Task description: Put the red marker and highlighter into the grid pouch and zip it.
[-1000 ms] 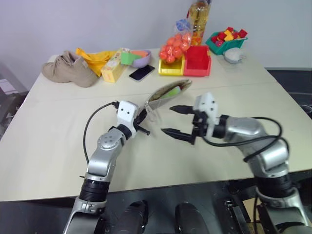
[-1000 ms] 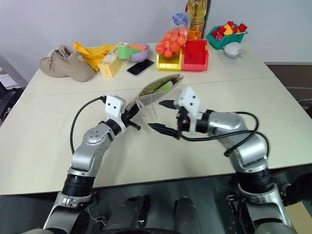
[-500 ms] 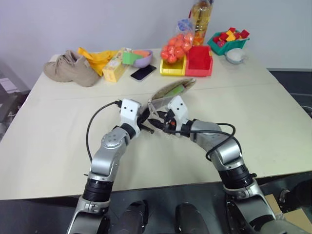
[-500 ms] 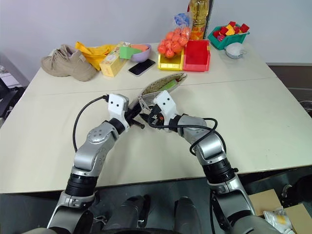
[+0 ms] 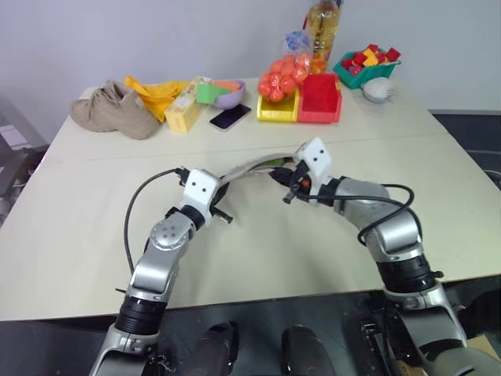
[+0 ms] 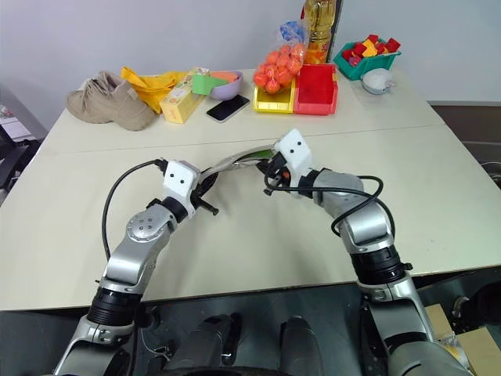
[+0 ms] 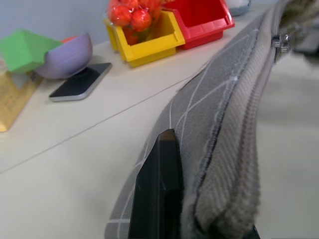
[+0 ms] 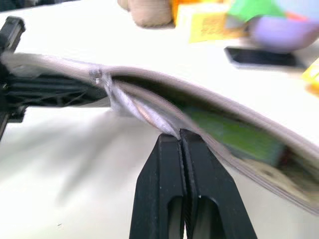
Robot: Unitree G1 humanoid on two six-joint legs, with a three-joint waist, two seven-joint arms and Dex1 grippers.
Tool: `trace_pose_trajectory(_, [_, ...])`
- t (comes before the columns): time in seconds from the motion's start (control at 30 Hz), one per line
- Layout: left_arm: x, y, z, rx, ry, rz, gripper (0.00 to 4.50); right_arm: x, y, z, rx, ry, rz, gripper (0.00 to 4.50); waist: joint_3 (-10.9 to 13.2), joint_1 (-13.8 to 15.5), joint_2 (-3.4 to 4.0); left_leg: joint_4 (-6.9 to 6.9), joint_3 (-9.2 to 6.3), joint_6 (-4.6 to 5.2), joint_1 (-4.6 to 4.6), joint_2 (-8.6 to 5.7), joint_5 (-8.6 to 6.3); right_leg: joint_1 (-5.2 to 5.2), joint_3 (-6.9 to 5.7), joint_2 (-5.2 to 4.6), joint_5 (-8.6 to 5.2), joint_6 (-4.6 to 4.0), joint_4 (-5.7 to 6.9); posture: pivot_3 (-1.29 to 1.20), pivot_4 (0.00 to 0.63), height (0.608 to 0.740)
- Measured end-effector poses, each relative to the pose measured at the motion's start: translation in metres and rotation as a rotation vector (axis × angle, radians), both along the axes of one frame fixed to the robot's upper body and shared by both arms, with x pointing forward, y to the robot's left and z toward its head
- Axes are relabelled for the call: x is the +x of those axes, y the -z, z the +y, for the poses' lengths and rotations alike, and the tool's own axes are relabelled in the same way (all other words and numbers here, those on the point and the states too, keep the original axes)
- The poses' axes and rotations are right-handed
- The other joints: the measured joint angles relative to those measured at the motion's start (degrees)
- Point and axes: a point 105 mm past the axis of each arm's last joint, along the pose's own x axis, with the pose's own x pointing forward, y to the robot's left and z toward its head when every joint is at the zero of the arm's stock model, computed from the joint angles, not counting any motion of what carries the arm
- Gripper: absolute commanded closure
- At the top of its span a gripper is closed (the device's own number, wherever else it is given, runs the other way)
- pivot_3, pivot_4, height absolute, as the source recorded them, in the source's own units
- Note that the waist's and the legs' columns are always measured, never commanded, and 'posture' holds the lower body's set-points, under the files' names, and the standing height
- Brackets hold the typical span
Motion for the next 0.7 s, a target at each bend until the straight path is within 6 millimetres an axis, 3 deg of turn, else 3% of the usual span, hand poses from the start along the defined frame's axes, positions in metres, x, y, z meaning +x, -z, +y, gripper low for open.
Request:
trace_pose_trajectory(0.13, [-0.003, 0.009, 0.017, 0.031, -0.042, -0.006, 4.5, 0.013, -0.016, -0.048, -0.003, 0.152, -0.041, 4.46, 0.0, 0.0, 0.0, 0.0, 0.01, 0.01, 0.0, 0.0, -0.01, 0.02, 0.0, -0.01, 0.0, 0.0, -0.01, 0.0, 0.15, 0.74])
trace_pose_trajectory(0.23, [-0.004, 0.009, 0.02, 0.018, -0.049, -0.013, 4.5, 0.017, -0.01, -0.06, -0.008, 0.198, -0.023, 4.46, 0.0, -0.1, 0.0, -0.03, 0.01, 0.01, 0.0, 0.01, -0.01, 0.0, 0.0, -0.01, 0.0, 0.0, -0.01, 0.0, 0.15, 0.74])
trace_pose_trajectory(0.3, [-0.005, 0.008, 0.021, -0.016, -0.05, -0.009, 3.83, 0.016, -0.004, -0.061, -0.014, 0.194, -0.008, 4.5, 0.0, -0.2, 0.0, -0.03, 0.02, 0.01, 0.0, 0.02, -0.01, -0.01, 0.02, -0.01, 0.0, 0.0, -0.01, 0.0, 0.15, 0.74])
trace_pose_trajectory(0.33, [-0.005, 0.009, 0.024, -0.044, -0.061, 0.001, 3.6, 0.013, 0.001, -0.061, -0.026, 0.185, 0.01, 4.23, 0.0, -0.2, 0.01, -0.03, 0.02, 0.02, 0.0, 0.02, -0.01, -0.01, 0.02, -0.01, 0.0, 0.0, -0.01, 0.0, 0.15, 0.74])
trace_pose_trajectory(0.4, [-0.006, 0.016, 0.035, -0.067, -0.097, 0.033, 2.67, 0.007, 0.016, -0.062, -0.038, 0.164, 0.067, 3.62, 0.0, -0.1, 0.01, -0.03, 0.02, 0.02, 0.0, 0.02, -0.01, 0.0, 0.01, -0.01, 0.0, 0.0, -0.02, 0.0, 0.15, 0.74])
trace_pose_trajectory(0.5, [-0.009, 0.026, 0.05, -0.067, -0.153, 0.076, 1.04, -0.001, 0.034, -0.065, -0.049, 0.157, 0.129, 2.08, 0.0, -0.1, 0.01, -0.01, 0.02, 0.02, 0.0, 0.02, -0.01, 0.01, 0.02, -0.01, 0.0, 0.0, -0.02, 0.0, 0.15, 0.74])
trace_pose_trajectory(0.57, [-0.013, 0.038, 0.059, -0.074, -0.191, 0.125, 0.98, -0.006, 0.043, -0.07, -0.067, 0.164, 0.15, 1.01, 0.0, -0.1, 0.01, -0.01, 0.02, 0.04, 0.01, 0.02, -0.02, 0.02, 0.02, -0.01, 0.0, 0.0, -0.02, 0.0, 0.15, 0.74])
trace_pose_trajectory(0.7, [-0.028, 0.062, 0.087, -0.125, -0.298, 0.228, 0.98, -0.017, 0.061, -0.083, -0.108, 0.173, 0.162, 1.01, 0.0, 0.0, 0.0, -0.01, 0.03, 0.04, 0.01, 0.02, -0.02, 0.02, 0.01, -0.02, 0.0, 0.0, -0.02, 0.0, 0.15, 0.74])
